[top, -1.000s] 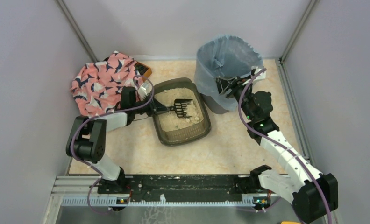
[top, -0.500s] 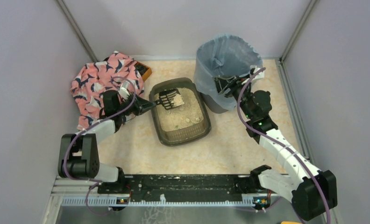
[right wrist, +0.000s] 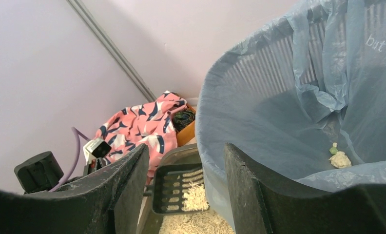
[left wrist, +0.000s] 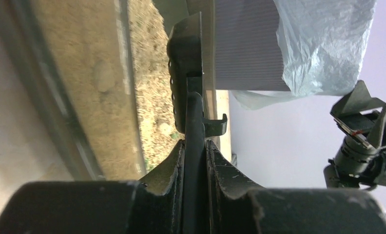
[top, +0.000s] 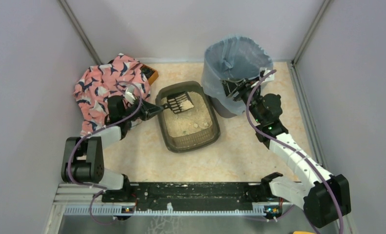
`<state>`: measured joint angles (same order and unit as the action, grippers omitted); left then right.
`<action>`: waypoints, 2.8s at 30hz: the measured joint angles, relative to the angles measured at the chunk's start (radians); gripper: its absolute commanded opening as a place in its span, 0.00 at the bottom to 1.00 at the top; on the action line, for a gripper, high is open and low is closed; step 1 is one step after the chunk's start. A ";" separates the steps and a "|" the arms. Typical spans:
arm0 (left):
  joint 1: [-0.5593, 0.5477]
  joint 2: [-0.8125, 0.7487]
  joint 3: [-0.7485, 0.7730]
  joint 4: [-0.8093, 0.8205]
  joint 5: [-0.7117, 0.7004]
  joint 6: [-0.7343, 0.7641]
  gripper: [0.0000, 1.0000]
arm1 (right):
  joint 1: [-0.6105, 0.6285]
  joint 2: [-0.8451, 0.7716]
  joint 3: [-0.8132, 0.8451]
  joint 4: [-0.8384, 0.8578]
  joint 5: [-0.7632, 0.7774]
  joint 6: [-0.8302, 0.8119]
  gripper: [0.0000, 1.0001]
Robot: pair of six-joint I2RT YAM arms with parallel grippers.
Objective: Clean the litter box
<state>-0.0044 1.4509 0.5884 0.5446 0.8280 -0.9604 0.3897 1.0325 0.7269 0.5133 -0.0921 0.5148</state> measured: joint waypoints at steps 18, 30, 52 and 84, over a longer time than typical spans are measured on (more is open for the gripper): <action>-0.122 -0.021 0.257 -0.504 -0.259 0.320 0.00 | 0.000 0.024 0.000 0.034 -0.016 0.011 0.58; -0.207 0.053 0.447 -0.781 -0.450 0.510 0.00 | 0.000 0.030 0.000 0.045 -0.020 0.013 0.58; -0.251 0.269 0.425 -0.610 -0.145 0.425 0.00 | -0.006 -0.001 -0.016 0.026 -0.011 0.012 0.58; -0.044 0.095 0.027 -0.082 0.134 0.027 0.00 | -0.013 0.010 -0.020 0.048 -0.031 0.027 0.58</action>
<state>-0.0483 1.5463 0.6155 0.4622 0.9615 -0.9337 0.3767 1.0428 0.7067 0.5613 -0.1226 0.5423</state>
